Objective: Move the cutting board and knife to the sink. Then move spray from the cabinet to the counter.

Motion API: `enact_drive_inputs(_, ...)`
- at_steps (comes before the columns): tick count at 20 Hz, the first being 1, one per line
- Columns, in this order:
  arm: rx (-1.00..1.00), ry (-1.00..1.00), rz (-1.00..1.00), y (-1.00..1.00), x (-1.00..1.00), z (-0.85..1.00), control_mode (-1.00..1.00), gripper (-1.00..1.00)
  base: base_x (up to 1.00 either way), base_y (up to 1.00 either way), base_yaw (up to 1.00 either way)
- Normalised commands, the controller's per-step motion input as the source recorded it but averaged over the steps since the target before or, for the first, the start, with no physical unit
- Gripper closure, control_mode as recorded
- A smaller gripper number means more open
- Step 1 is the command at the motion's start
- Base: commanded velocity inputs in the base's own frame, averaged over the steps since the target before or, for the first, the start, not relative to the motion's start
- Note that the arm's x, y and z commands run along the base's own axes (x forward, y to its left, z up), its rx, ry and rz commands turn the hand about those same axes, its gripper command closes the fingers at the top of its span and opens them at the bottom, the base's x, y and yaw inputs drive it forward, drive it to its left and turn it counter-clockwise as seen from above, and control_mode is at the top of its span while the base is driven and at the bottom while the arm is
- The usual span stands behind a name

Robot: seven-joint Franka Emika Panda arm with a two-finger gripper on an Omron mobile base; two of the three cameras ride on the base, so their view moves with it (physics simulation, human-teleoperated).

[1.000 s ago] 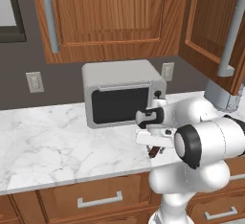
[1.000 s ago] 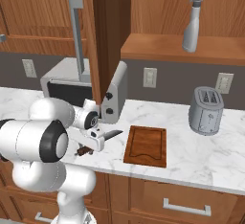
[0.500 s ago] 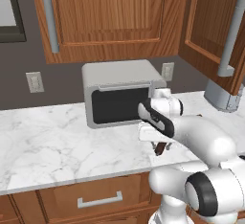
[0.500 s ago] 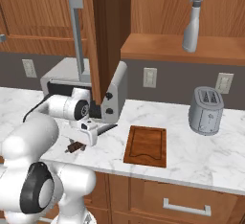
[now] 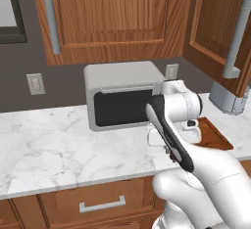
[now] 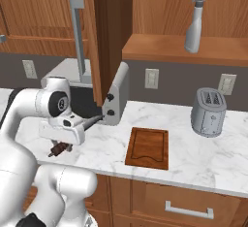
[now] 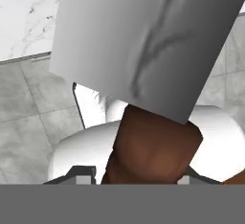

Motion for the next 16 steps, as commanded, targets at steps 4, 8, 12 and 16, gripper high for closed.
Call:
enact_drive_inputs(4,0.0,0.13,0.16,0.0,-0.26,0.85,-1.0,1.0,0.0,0.0,0.0)
enact_drive_inputs(8,0.0,0.11,0.09,0.01,-0.14,0.54,-1.0,1.0,0.0,0.0,0.0)
enact_drive_inputs(12,0.0,0.03,0.09,0.0,-0.03,0.53,-1.0,1.0,0.0,0.0,0.0)
enact_drive_inputs(16,0.0,0.0,0.15,0.0,-0.02,0.54,-1.0,1.0,0.0,0.0,0.0)
